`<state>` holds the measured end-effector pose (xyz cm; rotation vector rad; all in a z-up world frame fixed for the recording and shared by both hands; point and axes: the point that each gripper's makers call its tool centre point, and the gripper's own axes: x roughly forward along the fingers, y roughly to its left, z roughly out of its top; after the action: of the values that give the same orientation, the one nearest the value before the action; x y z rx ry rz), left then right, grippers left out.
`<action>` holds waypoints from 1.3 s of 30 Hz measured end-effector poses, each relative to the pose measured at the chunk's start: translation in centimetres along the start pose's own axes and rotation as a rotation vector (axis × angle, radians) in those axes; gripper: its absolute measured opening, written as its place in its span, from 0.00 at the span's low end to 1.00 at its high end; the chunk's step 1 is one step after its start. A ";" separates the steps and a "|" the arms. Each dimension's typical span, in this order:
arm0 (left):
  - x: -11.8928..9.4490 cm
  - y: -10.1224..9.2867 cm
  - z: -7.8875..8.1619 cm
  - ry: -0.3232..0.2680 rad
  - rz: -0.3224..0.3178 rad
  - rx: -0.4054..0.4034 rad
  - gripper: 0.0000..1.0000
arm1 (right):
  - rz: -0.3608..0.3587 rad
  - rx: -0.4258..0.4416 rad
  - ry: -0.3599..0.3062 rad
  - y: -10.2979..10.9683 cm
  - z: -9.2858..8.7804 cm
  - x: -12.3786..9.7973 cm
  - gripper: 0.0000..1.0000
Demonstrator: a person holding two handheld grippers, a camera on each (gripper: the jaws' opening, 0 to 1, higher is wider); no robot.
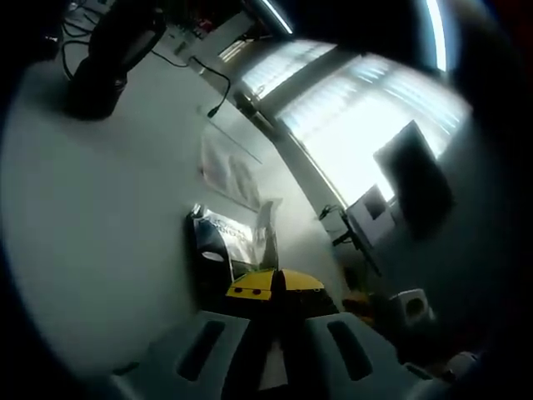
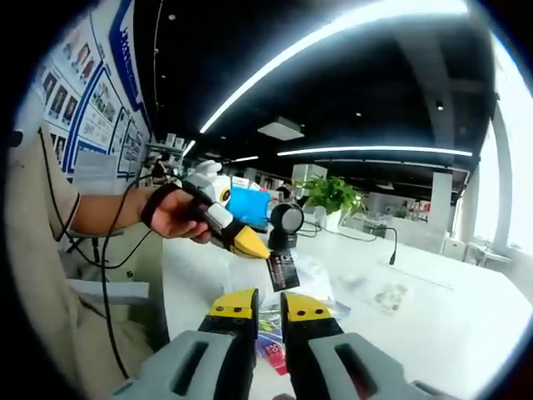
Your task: Clip sheet goods on table flip sheet goods clip sheet goods scan sheet goods put sheet goods back to table
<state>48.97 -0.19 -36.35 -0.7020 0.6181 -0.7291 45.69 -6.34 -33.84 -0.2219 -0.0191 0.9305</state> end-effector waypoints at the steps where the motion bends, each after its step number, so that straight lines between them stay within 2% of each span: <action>1: 0.0 -0.1 -0.1 0.000 -0.001 0.000 0.00 | 0.002 -0.001 0.000 0.0 0.0 0.0 0.08; 17: 0.3 -0.6 -0.9 -0.003 -0.002 -0.006 0.00 | 0.028 -0.012 -0.002 1.4 0.1 0.4 0.09; 18: -0.3 1.2 1.7 -0.005 -0.007 -0.014 0.00 | 0.029 -0.013 -0.001 1.5 0.1 0.4 0.09; 19: -0.7 2.1 2.9 -0.005 -0.006 -0.013 0.00 | 0.030 -0.014 0.000 1.6 0.1 0.4 0.09; 21: -0.3 1.0 1.5 -0.005 -0.007 -0.015 0.00 | 0.031 -0.014 0.001 1.6 0.1 0.4 0.10; 22: -0.6 2.0 2.8 -0.004 -0.007 -0.014 0.00 | 0.031 -0.014 0.002 1.7 0.0 0.5 0.10; 23: -0.8 2.4 3.3 -0.004 -0.007 -0.015 0.00 | 0.032 -0.014 0.002 1.7 0.0 0.5 0.10; 25: -0.5 1.5 2.1 -0.004 -0.005 -0.008 0.00 | 0.034 -0.015 0.002 1.9 0.1 0.5 0.10; 27: -0.7 1.3 1.7 -0.006 -0.006 -0.008 0.00 | 0.036 -0.015 0.001 2.0 0.1 0.5 0.10; 28: -0.8 1.6 2.5 0.000 -0.014 -0.045 0.00 | 0.037 -0.016 0.000 2.1 0.1 0.5 0.10; 31: -0.9 2.3 3.2 -0.001 -0.009 -0.032 0.00 | 0.043 -0.018 0.001 2.3 0.1 0.6 0.10; 35: -0.5 1.6 2.2 -0.003 -0.001 -0.006 0.00 | 0.049 -0.017 0.006 2.5 0.0 0.6 0.08; 39: -0.7 1.3 1.9 -0.006 -0.004 -0.009 0.00 | 0.053 -0.016 0.003 2.7 0.1 0.7 0.09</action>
<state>50.41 1.76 -36.00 -0.7141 0.6154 -0.7284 43.99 -4.20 -34.36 -0.2395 -0.0175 0.9831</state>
